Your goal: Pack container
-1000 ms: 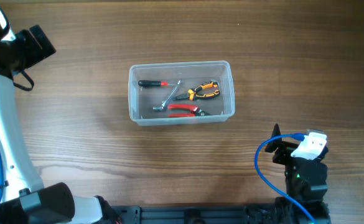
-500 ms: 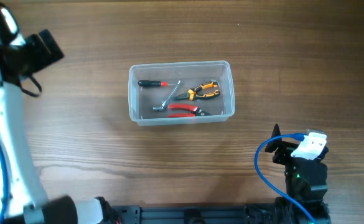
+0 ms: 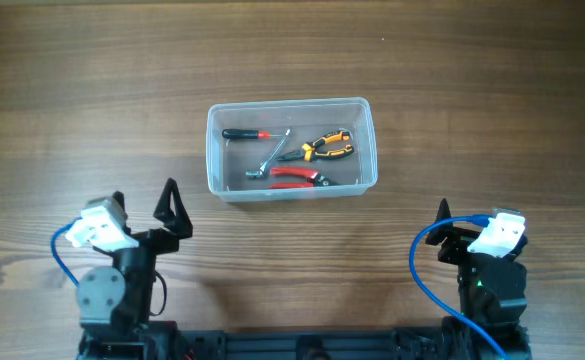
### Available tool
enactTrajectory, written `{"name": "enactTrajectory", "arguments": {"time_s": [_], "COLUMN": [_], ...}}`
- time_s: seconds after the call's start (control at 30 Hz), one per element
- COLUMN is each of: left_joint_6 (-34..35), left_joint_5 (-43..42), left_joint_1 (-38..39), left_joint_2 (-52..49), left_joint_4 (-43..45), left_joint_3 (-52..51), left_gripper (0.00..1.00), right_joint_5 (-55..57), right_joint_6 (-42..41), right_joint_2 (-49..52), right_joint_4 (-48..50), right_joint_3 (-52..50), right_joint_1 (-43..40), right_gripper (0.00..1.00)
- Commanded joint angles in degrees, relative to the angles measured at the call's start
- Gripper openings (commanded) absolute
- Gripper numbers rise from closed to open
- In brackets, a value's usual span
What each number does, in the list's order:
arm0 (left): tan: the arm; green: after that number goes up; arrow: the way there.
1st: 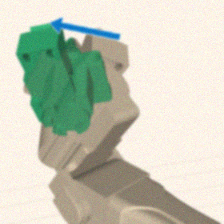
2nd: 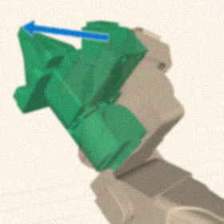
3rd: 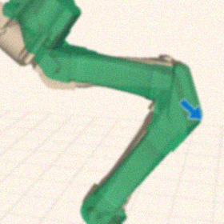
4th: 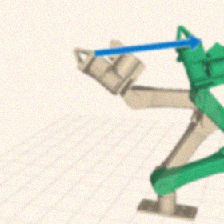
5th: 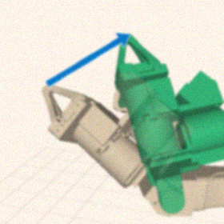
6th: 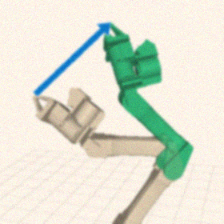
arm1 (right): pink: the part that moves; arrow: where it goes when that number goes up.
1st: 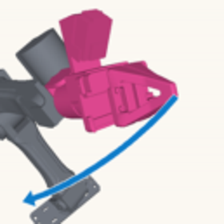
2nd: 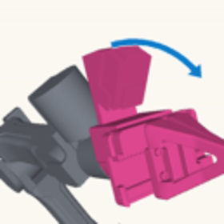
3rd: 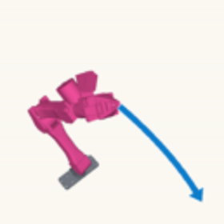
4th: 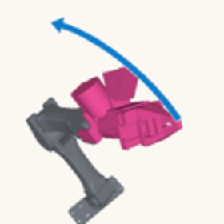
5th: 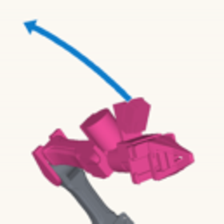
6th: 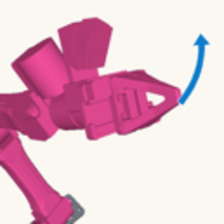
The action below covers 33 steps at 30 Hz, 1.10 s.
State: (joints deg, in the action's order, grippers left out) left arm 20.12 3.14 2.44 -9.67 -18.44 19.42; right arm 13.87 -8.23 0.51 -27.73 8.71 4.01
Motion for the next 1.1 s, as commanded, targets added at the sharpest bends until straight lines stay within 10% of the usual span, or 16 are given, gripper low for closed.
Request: {"name": "enactTrajectory", "arguments": {"time_s": [0.0,1.07], "left_joint_6": [1.33,-0.35], "left_joint_5": [1.46,4.0], "left_joint_1": [0.11,-1.18], "left_joint_2": [6.69,9.51], "left_joint_4": [0.26,-0.24], "left_joint_3": [-8.33,-13.64], "left_gripper": [1.0,1.0], "right_joint_5": [-0.44,-0.44], "right_joint_6": [0.68,0.68], "right_joint_2": [-0.37,-0.37], "right_joint_4": [0.26,0.26], "right_joint_3": [-0.09,-0.09], "right_joint_1": [-0.24,-0.24], "right_gripper": [1.0,1.0]}}
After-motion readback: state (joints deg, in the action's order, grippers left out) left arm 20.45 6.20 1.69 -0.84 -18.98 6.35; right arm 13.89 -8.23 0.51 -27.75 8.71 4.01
